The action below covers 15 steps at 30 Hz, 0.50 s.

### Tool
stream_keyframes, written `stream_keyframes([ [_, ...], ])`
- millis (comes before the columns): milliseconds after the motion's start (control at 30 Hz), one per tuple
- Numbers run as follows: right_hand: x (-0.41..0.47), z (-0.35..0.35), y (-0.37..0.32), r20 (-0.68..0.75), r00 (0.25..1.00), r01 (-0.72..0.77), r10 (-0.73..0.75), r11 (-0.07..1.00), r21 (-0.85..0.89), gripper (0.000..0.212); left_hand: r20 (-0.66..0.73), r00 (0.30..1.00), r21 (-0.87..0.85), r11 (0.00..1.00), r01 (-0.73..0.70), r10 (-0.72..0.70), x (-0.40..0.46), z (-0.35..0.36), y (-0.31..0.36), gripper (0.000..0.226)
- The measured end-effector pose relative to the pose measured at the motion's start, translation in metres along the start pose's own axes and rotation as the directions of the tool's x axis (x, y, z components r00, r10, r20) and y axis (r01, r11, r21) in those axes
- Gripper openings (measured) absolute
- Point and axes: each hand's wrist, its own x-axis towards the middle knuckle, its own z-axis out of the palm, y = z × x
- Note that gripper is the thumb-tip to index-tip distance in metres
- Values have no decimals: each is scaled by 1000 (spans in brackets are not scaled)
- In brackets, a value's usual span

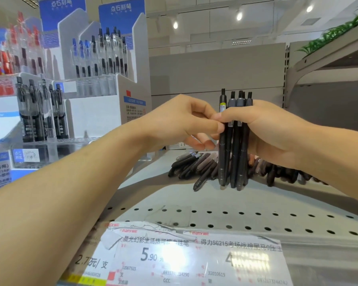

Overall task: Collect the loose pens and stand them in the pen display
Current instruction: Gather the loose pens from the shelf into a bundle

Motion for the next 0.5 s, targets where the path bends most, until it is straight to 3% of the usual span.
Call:
stream_keyframes([
  [100,1,-2,0,-38,999,-8,8,1000,11,6,-43,998,45,998,47,-45,1,-4,-1,12],
  [167,0,0,0,-42,999,-17,18,999,33,11,-154,985,214,970,114,-81,4,-6,-7,15],
  [233,-1,2,1,-24,1000,-14,16,998,65,11,-241,968,484,855,188,-76,9,-8,-17,17],
  [300,-2,5,2,0,1000,-11,11,995,99,13,-244,963,669,699,254,-116,12,-9,-27,23],
  [400,-4,7,1,25,999,-23,21,996,85,18,-229,947,771,552,317,-225,18,-8,-44,29],
  [500,-5,6,1,25,999,-31,29,997,73,19,-225,930,816,465,344,-292,26,-4,-56,29],
])
